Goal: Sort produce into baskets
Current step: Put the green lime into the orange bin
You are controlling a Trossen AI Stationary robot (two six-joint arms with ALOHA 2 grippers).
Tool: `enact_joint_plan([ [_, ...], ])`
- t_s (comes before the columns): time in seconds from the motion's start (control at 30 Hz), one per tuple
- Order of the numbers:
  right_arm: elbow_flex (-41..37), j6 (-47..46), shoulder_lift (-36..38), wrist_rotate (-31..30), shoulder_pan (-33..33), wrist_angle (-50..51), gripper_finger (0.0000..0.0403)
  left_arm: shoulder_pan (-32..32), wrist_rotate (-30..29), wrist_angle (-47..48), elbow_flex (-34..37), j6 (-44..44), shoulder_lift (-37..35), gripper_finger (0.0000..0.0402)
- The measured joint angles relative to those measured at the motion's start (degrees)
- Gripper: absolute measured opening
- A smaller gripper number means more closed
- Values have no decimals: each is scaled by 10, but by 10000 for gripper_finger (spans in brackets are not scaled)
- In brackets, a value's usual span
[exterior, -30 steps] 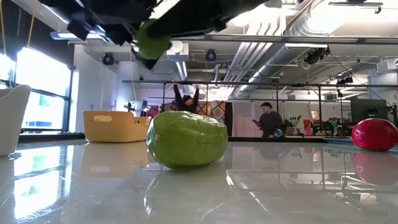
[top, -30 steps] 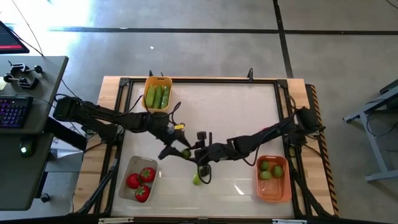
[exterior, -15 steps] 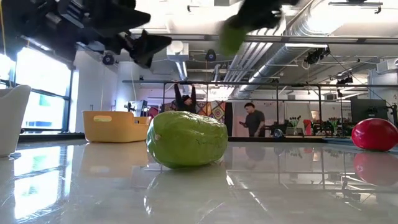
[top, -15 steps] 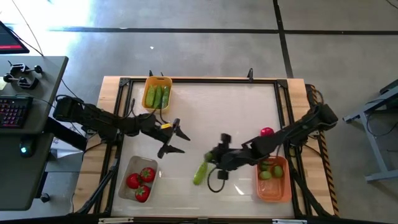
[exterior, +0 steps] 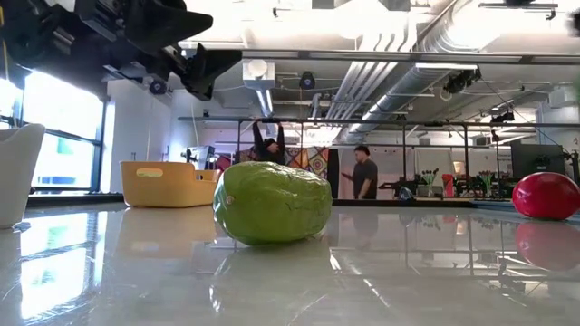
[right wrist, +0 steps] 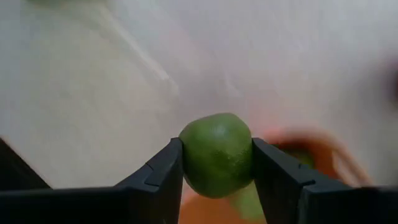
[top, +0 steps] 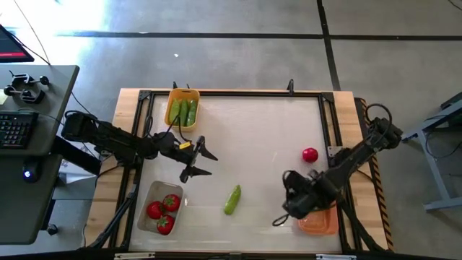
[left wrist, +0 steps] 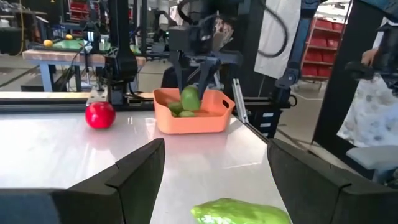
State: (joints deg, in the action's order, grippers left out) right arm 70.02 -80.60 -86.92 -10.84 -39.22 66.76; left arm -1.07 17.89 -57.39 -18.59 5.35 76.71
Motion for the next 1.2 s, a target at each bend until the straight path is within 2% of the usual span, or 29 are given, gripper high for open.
enact_joint_plan([
  [0.17,0,-149,-1,42,-58,60,151,0,0,0,0,5,0,270],
  [0.3,-4,-219,-1,72,-92,79,151,0,0,1,0,5,0,270],
  [0.47,-37,-250,-1,115,-123,65,151,0,0,1,0,6,0,270],
  [0.67,-95,-260,-1,152,-135,-33,151,-1,0,1,0,15,0,270],
  [0.77,-117,-262,-1,166,-134,-51,156,-1,0,3,0,15,0,270],
  [0.97,-137,-272,-1,189,-127,-45,205,-1,0,5,0,15,0,270],
  [1.2,-99,-243,-1,174,-107,-25,259,0,0,5,0,10,0,270],
])
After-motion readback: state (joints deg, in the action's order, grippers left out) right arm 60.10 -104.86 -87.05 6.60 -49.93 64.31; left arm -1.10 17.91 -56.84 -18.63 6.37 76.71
